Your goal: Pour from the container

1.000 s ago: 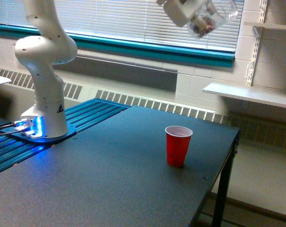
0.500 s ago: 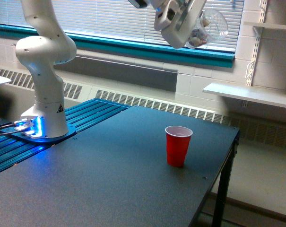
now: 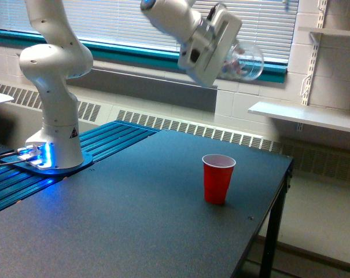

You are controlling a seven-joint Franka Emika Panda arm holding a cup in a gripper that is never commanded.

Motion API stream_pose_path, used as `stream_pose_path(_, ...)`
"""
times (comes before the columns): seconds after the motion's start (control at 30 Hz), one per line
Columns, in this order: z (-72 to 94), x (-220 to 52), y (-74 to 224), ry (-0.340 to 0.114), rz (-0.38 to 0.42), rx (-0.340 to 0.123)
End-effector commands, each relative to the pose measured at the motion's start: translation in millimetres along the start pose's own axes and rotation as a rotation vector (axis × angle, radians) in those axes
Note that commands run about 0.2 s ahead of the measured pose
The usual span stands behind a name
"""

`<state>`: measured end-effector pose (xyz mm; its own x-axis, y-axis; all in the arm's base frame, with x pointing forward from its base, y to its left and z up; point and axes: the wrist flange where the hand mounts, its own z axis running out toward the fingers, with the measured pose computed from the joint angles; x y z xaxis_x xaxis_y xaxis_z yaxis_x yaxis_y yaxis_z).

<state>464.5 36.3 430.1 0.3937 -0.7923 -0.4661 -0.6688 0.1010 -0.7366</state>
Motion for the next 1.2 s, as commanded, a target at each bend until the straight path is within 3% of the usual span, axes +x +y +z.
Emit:
stream_pose_path(0.03,7.2,-3,22,-0.024,0.005,0.029)
stream_pose_path(0.33,16.0,-3,52,-0.035,0.162,0.095)
stream_pose_path(0.67,30.5,-7,84,-0.051,0.211,0.074)
stream_pose_path(1.2,41.3,-2,119,-0.032,0.266,0.065)
